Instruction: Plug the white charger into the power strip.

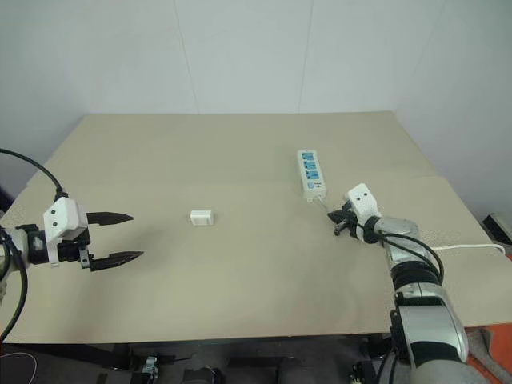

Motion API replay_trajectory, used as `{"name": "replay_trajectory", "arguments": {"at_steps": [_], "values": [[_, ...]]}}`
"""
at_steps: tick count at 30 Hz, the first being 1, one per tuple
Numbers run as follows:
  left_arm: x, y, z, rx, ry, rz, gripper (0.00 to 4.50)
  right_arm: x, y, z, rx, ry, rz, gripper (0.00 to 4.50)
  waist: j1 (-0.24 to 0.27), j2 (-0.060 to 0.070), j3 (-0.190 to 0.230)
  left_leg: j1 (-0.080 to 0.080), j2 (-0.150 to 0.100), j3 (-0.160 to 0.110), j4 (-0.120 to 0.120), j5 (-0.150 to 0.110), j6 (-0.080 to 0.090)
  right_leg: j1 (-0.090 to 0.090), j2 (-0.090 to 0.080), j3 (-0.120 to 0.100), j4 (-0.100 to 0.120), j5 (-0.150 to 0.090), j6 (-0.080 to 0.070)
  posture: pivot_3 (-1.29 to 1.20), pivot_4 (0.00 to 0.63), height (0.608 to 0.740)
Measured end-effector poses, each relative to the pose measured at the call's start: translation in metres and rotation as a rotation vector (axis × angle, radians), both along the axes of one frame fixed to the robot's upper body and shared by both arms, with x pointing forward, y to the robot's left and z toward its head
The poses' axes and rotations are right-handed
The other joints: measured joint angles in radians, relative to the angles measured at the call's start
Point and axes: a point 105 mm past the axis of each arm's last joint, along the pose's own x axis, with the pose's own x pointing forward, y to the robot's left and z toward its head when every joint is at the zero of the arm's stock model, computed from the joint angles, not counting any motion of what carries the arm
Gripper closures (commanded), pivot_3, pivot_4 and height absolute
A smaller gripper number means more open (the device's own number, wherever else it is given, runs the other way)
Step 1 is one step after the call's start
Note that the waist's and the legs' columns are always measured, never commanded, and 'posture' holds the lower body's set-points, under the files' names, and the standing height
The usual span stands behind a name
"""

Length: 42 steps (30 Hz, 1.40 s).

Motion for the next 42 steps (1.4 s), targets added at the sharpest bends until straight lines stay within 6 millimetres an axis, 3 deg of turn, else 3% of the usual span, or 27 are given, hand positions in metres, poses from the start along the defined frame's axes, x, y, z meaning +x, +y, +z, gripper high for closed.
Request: {"name": "replay_trajectory", "arguments": {"at_steps": [5, 11, 13, 25, 30, 35, 42], "values": [[0.001, 0.0, -0.003, 0.006, 0.008, -0.008, 0.0, -0.051, 0.024, -0.004, -0.014, 0.001, 0.071, 4.46, 0.008, 0.001, 0.0, -0.01, 0.0, -0.001, 0.001, 0.0, 0.0, -0.011, 0.0, -0.001, 0.003, 0.0, 0.0, 0.0, 0.15, 0.74], [0.006, -0.002, -0.003, 0.001, 0.013, -0.032, 0.0, -0.093, 0.027, -0.003, -0.026, 0.028, 0.046, 4.46, 0.014, 0.0, 0.0, -0.008, 0.0, 0.0, 0.004, 0.0, 0.0, -0.009, 0.001, -0.001, 0.004, -0.001, 0.002, 0.0, 0.15, 0.74], [0.009, -0.003, -0.001, 0.001, 0.004, -0.044, 0.0, -0.098, 0.027, -0.002, -0.004, 0.037, 0.043, 3.82, 0.014, 0.0, 0.0, -0.007, 0.0, 0.0, 0.005, 0.0, 0.0, -0.009, 0.001, 0.0, 0.004, -0.003, 0.006, 0.0, 0.15, 0.74], [0.015, -0.003, -0.003, 0.011, 0.01, -0.066, 0.0, -0.099, 0.042, 0.012, 0.027, -0.063, -0.002, 0.02, 0.024, 0.0, -0.001, -0.007, 0.0, 0.0, 0.006, 0.001, 0.0, -0.009, 0.002, 0.001, 0.008, -0.004, 0.006, 0.0, 0.15, 0.74], [0.014, -0.003, -0.002, 0.014, 0.008, -0.073, 0.0, -0.092, 0.058, 0.017, 0.115, -0.126, -0.047, 0.02, 0.028, -0.001, -0.001, -0.006, 0.0, 0.0, 0.007, 0.001, 0.0, -0.009, 0.002, 0.001, 0.009, -0.004, 0.006, 0.0, 0.15, 0.74], [0.014, -0.003, -0.003, 0.013, 0.006, -0.074, 0.0, -0.07, 0.063, 0.025, 0.159, -0.239, -0.22, 0.02, 0.028, -0.001, -0.001, -0.006, 0.001, 0.0, 0.007, 0.001, 0.0, -0.01, 0.002, 0.0, 0.01, -0.003, 0.006, 0.0, 0.15, 0.74], [0.013, -0.003, -0.006, 0.012, 0.016, -0.073, 0.0, -0.057, 0.074, 0.002, 0.226, -0.213, -0.355, 0.02, 0.028, -0.001, -0.001, -0.008, 0.001, 0.0, 0.007, 0.001, 0.0, -0.01, 0.002, 0.0, 0.009, 0.0, -0.001, 0.0, 0.15, 0.74]]}}
